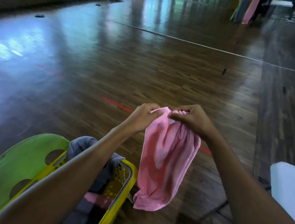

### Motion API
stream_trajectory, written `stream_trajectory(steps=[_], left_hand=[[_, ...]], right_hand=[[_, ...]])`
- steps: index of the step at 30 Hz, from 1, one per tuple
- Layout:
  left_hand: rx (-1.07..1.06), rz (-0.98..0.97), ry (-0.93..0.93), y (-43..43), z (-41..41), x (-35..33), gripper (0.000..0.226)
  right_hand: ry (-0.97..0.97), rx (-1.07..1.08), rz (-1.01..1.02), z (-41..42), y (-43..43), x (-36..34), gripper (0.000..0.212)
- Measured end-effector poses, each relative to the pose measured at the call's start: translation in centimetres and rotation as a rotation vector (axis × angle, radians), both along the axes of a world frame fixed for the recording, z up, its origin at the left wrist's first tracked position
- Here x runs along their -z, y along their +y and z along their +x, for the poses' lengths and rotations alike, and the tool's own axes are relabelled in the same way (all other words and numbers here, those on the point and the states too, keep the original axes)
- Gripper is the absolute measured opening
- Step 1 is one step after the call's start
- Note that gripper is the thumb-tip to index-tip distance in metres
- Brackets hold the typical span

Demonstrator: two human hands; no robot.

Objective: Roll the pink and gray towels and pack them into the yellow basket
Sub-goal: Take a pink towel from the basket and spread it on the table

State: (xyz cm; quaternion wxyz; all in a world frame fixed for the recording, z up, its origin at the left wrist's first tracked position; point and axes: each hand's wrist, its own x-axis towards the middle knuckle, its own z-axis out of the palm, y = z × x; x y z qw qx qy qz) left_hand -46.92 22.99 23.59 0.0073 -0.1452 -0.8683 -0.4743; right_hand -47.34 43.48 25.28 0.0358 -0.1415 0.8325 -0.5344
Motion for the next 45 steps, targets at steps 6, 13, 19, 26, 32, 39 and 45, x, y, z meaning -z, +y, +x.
stream_trajectory(steps=[6,13,19,26,32,39,45], left_hand=[[0.174,-0.008,-0.059,4.4,-2.6,0.2,0.023],[0.291,0.057,-0.091,17.6,-9.1,-4.7,0.019],[0.362,0.253,-0.138,33.4,-14.0,-10.2,0.027],[0.322,0.31,-0.07,49.7,-20.7,-15.7,0.03],[0.282,0.323,0.005,61.7,-25.1,-20.5,0.022],[0.29,0.232,0.069,71.0,-27.8,-21.0,0.017],[0.217,0.016,0.032,71.5,-30.1,-12.0,0.017]], right_hand=[[0.046,0.244,0.039,-0.1,5.0,0.1,0.004],[0.099,0.489,-0.082,-2.1,15.5,-3.2,0.017],[0.269,0.697,-0.114,-5.9,27.9,-7.7,0.038],[0.33,0.803,-0.158,-13.0,42.8,-12.3,0.043],[0.402,0.838,-0.17,-17.7,54.4,-16.8,0.027],[0.333,0.837,0.008,-19.8,65.6,-17.5,0.035],[0.086,1.153,-0.039,-16.2,74.1,-9.6,0.012]])
